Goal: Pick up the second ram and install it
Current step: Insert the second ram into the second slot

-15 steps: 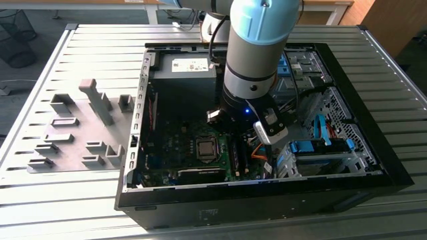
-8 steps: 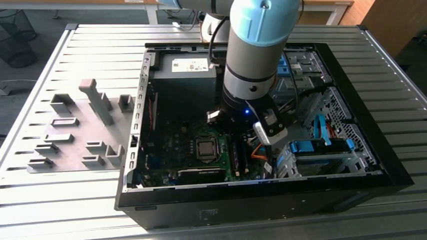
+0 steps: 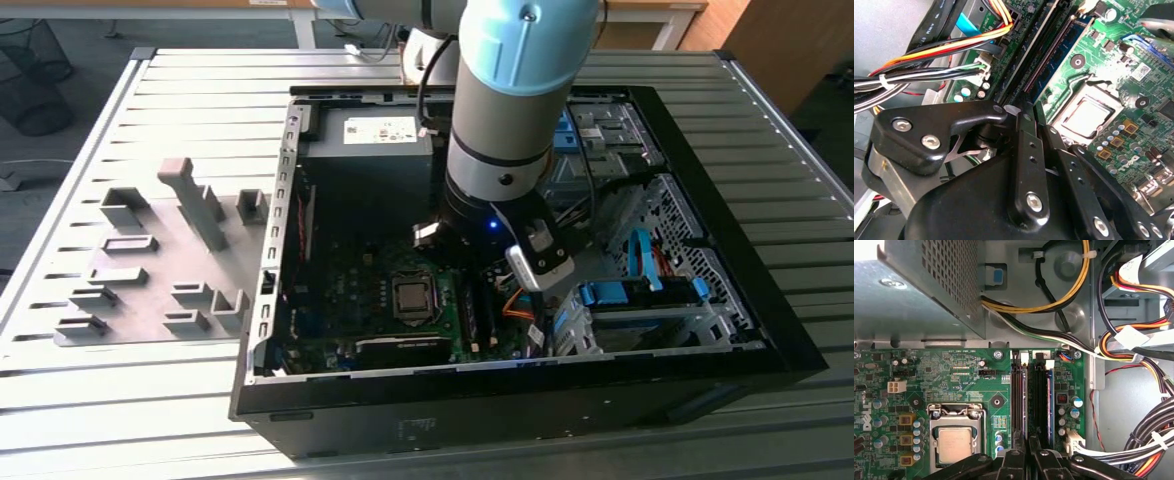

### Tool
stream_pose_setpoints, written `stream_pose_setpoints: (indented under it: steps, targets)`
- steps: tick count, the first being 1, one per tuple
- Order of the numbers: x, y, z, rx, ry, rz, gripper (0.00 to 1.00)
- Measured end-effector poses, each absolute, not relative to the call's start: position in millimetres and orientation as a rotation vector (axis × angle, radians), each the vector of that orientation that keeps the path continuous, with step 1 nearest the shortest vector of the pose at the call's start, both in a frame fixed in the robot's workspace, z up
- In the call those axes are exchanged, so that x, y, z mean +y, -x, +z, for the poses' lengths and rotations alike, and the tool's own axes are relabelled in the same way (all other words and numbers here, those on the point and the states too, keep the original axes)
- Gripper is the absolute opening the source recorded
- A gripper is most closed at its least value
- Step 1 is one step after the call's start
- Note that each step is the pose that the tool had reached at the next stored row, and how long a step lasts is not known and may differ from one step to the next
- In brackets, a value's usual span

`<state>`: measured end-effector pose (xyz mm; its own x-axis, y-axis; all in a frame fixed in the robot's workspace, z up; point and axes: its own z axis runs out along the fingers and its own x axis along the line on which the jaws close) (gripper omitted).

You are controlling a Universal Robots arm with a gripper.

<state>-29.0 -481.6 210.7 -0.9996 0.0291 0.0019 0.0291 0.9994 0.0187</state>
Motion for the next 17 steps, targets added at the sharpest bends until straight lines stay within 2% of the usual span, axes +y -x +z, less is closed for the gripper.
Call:
stream_pose_setpoints:
  steps: [8, 9, 17]
  targets:
    - [-482, 29, 210, -3.140, 0.046, -0.030, 0.15]
    - [-482, 29, 210, -3.140, 0.046, -0.030, 0.21]
    - [-482, 29, 227, -3.140, 0.046, -0.029, 0.21]
